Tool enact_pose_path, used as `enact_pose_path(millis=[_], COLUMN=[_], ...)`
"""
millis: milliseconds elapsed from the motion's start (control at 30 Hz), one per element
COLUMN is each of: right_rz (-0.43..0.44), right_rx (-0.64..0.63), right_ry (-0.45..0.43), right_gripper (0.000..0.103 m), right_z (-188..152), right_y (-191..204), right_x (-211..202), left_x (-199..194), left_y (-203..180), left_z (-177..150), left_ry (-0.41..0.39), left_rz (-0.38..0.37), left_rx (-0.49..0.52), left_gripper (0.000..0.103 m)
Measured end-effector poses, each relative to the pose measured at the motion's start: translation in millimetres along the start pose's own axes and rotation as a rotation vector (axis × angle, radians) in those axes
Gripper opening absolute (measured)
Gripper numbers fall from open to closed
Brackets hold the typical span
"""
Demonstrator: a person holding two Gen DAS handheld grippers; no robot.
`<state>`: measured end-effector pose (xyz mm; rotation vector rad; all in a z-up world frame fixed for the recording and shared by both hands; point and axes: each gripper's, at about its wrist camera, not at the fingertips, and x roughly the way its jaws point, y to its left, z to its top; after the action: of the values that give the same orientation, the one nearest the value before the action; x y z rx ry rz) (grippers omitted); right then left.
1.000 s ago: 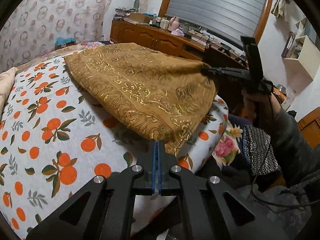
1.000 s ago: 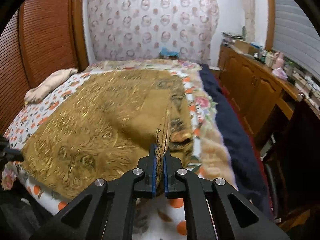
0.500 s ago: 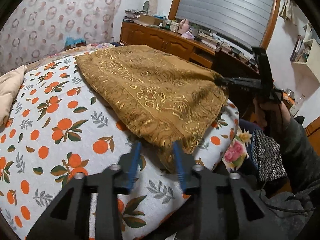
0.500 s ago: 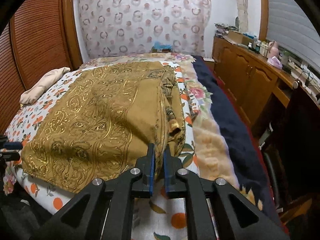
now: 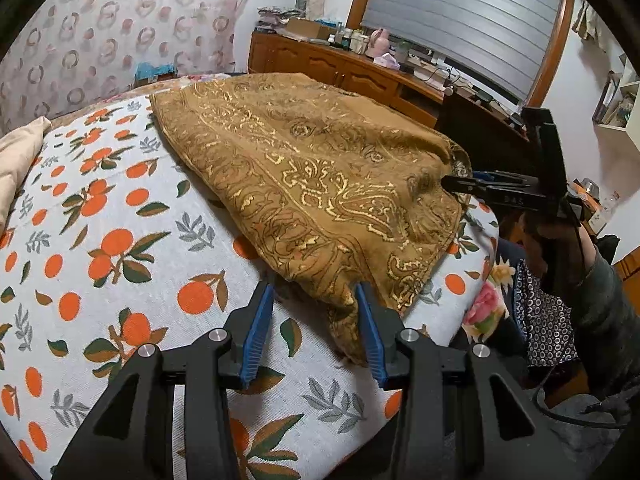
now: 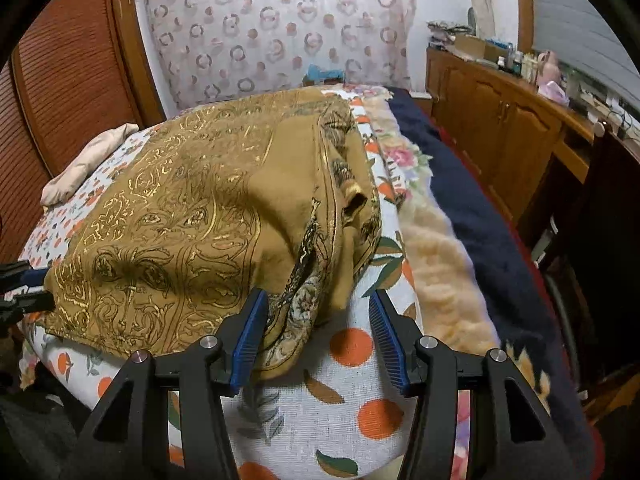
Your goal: Fold small clothes
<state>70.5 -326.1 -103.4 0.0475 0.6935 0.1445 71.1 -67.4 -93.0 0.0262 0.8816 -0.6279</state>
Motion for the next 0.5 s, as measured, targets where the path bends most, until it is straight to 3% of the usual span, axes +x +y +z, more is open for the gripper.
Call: enact_pose_path(millis=[267, 367, 500], right_rz=[0.039, 0.044, 0.049], right_rx=[-0.021, -0.033, -0.035], right_ry=[-0.012, -0.008, -0.006], right_gripper=[0.054, 0.045, 0.024], right_z=[-2.3, -3.9, -4.9], right_y=[8.0, 11.4, 10.2], right_x=[0.8, 1.3, 1.2], left_x=[6.7, 6.8, 6.6], left_y=[-1.2, -1.3, -1.2], left_z=[-2.7, -2.8, -1.8], left_ry=[0.017, 0.016, 0.015], left_rz=[-0.002, -0.002, -0.005], left_rx=[-0.006, -0.005, -0.006], left_gripper=[0.044, 0.044, 0.045])
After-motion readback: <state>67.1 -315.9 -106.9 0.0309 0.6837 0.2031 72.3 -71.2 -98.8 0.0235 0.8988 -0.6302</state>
